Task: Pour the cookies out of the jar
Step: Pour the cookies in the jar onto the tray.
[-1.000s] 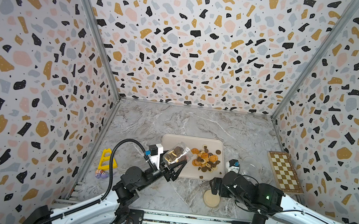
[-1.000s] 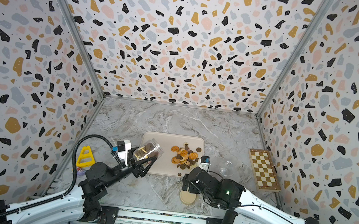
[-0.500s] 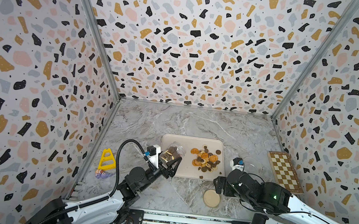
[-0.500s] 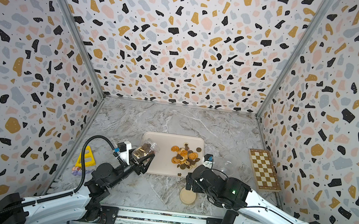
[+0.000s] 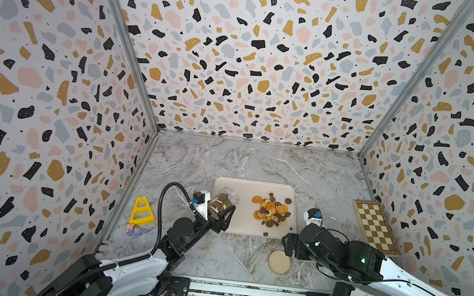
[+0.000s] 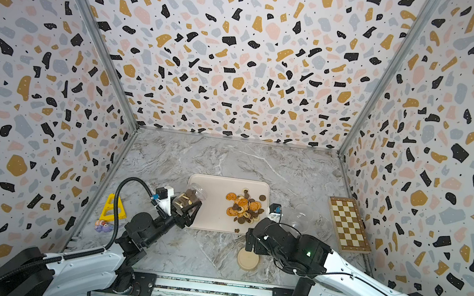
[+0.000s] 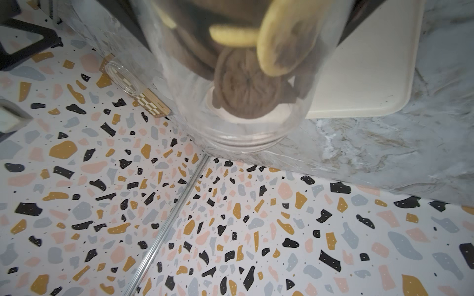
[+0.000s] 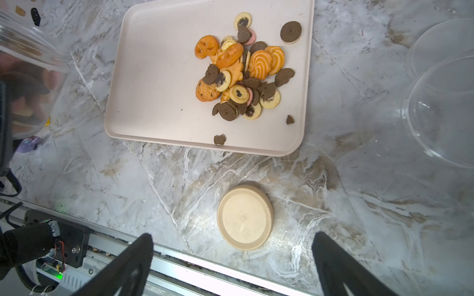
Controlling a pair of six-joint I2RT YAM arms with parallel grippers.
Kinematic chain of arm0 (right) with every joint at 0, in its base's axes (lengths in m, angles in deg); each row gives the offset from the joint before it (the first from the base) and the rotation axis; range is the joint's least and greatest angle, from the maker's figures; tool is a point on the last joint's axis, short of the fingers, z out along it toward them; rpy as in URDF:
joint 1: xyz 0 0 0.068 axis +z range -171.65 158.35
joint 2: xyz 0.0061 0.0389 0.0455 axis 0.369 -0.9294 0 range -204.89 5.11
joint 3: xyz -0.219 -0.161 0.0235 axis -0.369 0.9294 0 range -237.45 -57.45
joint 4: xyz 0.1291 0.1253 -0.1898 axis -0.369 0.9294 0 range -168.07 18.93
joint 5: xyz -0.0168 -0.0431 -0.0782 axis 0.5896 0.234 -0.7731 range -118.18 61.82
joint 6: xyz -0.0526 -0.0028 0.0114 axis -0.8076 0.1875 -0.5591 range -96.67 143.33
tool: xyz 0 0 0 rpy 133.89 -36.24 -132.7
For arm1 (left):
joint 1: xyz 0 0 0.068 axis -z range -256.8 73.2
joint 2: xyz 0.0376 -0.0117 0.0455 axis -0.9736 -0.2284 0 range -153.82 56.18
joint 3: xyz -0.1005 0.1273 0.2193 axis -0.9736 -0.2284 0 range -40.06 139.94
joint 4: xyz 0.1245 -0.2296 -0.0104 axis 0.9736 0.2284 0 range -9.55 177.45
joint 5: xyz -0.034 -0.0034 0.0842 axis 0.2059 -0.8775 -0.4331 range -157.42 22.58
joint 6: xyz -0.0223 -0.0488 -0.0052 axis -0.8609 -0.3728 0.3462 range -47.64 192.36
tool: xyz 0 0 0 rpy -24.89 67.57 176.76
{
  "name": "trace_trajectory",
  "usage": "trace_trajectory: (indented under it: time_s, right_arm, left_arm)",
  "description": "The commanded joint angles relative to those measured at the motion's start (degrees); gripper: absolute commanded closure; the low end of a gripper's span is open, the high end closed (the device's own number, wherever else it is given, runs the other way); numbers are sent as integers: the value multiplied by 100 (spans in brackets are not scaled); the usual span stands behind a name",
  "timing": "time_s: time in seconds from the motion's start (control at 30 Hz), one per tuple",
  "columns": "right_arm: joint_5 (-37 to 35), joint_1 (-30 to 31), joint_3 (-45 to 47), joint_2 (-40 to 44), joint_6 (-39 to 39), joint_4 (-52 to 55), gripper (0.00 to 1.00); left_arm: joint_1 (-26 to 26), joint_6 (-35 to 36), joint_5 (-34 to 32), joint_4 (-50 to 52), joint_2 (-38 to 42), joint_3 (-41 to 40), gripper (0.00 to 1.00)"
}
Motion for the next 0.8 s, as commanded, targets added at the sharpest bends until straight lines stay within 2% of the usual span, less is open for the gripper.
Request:
trace_trajectory:
  time_s: [0.0, 0.4, 0.77]
  right_arm:
    - [-81, -24, -198, 86, 4, 158, 1]
    - [-25, -57, -207, 119, 11, 127, 2]
    - [-33, -116, -179, 194, 14, 179, 2]
  left_arm:
    - [-69, 172, 129, -1216, -236, 105, 100]
    - [-166, 261, 230, -1381, -1384, 385, 100]
    - [-211, 147, 47, -1820, -2504, 523, 100]
